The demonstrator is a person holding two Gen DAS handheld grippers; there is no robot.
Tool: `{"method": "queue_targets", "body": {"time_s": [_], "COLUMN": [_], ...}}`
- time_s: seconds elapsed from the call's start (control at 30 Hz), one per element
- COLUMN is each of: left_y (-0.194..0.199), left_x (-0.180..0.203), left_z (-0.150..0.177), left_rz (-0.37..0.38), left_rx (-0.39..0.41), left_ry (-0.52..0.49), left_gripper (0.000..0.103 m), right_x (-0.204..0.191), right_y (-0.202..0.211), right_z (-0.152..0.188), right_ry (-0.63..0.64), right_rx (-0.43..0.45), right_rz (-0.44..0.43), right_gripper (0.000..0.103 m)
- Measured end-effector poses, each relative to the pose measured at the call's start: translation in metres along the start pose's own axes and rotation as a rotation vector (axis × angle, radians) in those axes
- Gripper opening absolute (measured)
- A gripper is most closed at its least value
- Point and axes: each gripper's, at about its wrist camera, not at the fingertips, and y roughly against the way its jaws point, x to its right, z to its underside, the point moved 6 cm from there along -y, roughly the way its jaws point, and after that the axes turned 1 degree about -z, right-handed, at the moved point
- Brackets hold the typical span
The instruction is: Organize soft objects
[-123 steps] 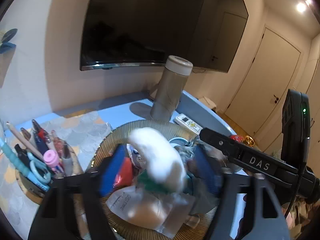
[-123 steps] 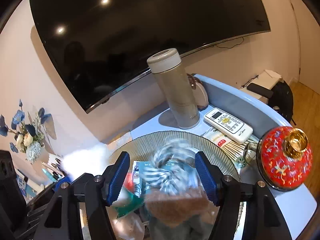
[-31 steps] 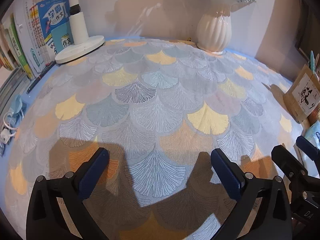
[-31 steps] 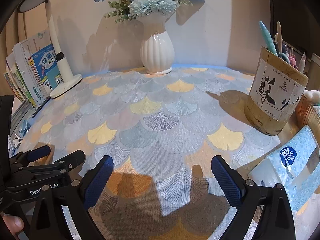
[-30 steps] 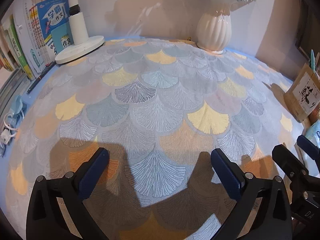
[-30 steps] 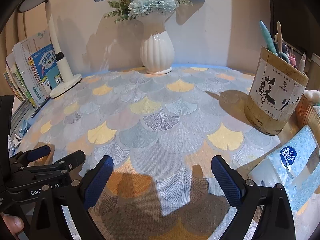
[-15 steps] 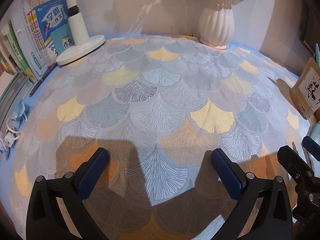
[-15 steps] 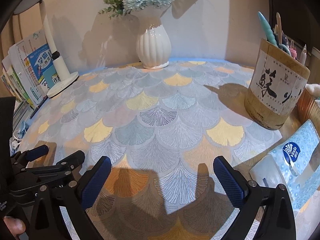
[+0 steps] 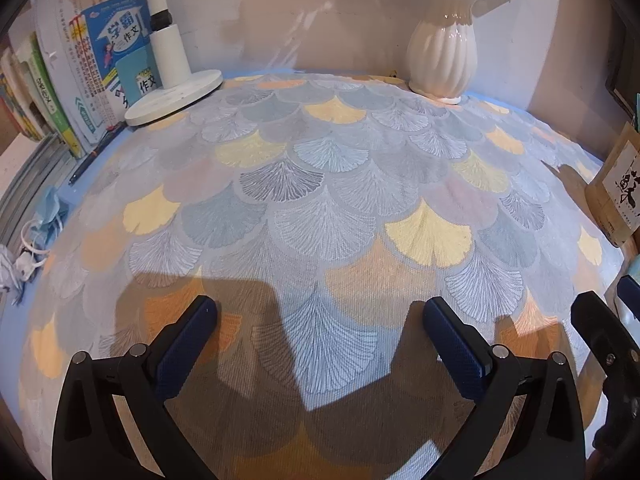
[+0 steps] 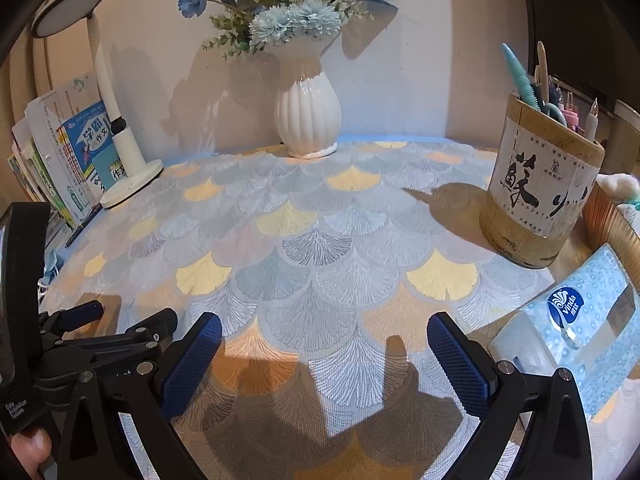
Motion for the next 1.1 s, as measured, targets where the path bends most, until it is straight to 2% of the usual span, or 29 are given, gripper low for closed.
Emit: {"method": "queue_targets", "body": {"time_s": [0.3, 0.57, 0.87, 1.1], "left_y": [0.003, 0.009, 0.015, 0.014], "left_x": [-0.007, -0.021, -0.020, -0.020], "left_z": [0.001, -0.002, -0.004, -0.003], "left_rz": [-0.013, 0.032, 0.015, 0.019], "left_rx": [0.016, 0.053, 0.088, 0.086], "left_ry": [0.043, 0.138, 0.127, 0.130], "left_gripper": [0.103, 0.103, 0.103, 0.103], "right_x": [-0.001, -0.002, -0.003, -0.003], "right_y": [-0.002, -0.002, -0.004, -0.005], "right_z": [0.000, 0.000, 0.001, 0.001], "right_ry": [0.006, 0.007, 0.015, 0.017], "right_rx": [-0.007, -0.008, -0.015, -0.020], "right_rz": [-0.004, -0.004, -0.006, -0.008], "right_gripper": [0.103, 0.103, 0.103, 0.103]}}
